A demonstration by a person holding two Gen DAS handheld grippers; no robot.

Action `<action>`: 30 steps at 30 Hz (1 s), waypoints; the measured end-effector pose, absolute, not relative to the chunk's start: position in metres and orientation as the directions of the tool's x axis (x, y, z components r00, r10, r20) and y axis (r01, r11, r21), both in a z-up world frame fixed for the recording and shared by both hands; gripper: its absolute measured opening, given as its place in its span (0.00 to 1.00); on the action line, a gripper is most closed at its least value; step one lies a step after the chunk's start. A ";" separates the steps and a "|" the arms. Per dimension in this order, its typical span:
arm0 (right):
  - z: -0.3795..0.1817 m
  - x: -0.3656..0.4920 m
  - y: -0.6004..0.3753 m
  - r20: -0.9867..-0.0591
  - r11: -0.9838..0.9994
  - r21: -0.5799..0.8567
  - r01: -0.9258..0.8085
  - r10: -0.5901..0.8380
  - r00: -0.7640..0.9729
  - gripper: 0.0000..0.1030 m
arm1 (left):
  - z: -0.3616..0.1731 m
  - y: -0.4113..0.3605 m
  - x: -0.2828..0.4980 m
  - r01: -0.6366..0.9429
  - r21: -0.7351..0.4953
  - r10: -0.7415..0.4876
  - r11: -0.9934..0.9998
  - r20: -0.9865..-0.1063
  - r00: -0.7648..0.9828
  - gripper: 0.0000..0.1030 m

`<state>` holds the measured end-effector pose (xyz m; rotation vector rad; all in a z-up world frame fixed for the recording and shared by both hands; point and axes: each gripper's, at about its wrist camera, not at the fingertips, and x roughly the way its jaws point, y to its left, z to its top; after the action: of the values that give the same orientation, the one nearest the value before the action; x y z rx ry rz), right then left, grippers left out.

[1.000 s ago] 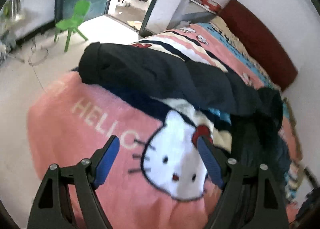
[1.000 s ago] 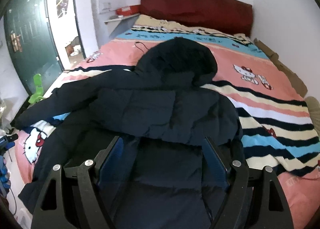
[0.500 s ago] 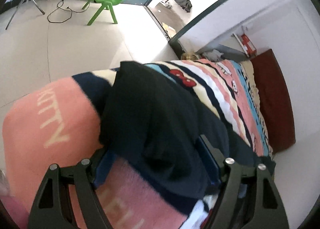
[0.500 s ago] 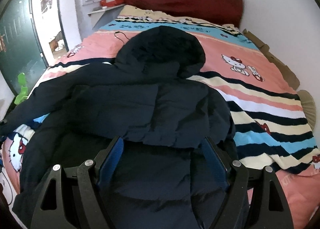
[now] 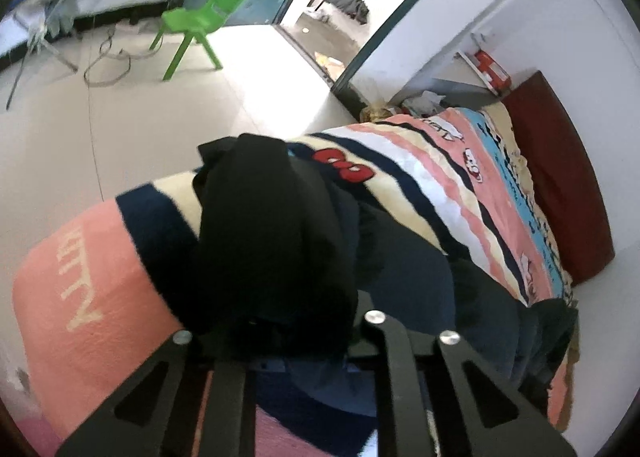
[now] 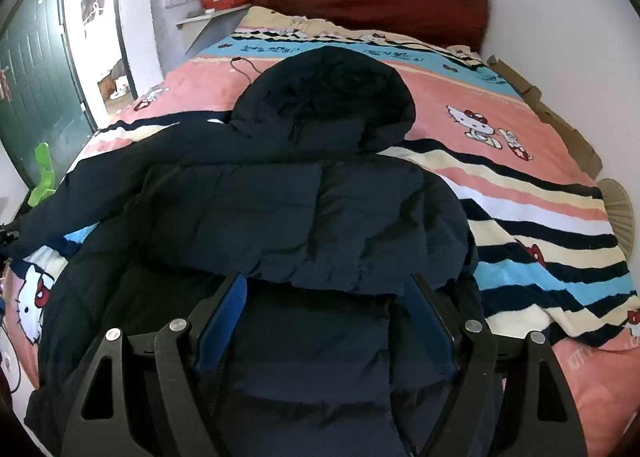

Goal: Fold large clothes
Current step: 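Grasp the other sleeve with the left gripper and fold it across the back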

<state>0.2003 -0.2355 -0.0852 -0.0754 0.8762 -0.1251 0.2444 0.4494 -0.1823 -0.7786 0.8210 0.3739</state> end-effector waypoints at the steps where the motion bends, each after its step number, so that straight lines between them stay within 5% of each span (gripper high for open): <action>1: -0.084 0.199 -0.237 -0.758 0.990 -0.113 0.081 -0.139 0.637 0.78 | -0.178 0.447 0.245 -0.571 -0.464 0.015 0.677 -0.767 0.642 0.12; 17: -0.059 0.149 -0.284 -0.706 0.992 -0.071 0.105 -0.124 0.698 0.78 | -0.071 0.356 0.242 -0.384 -0.489 -0.053 0.783 -0.667 0.743 0.10; 30: -0.036 0.097 -0.375 -0.652 0.979 0.014 0.201 -0.143 0.745 0.78 | 0.047 0.175 0.268 -0.080 -0.494 -0.244 0.866 -0.557 0.794 0.10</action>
<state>0.0970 -0.3752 -0.0362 0.0854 0.7064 -0.1888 0.2683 0.1747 0.0469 -0.5253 0.6546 -0.0927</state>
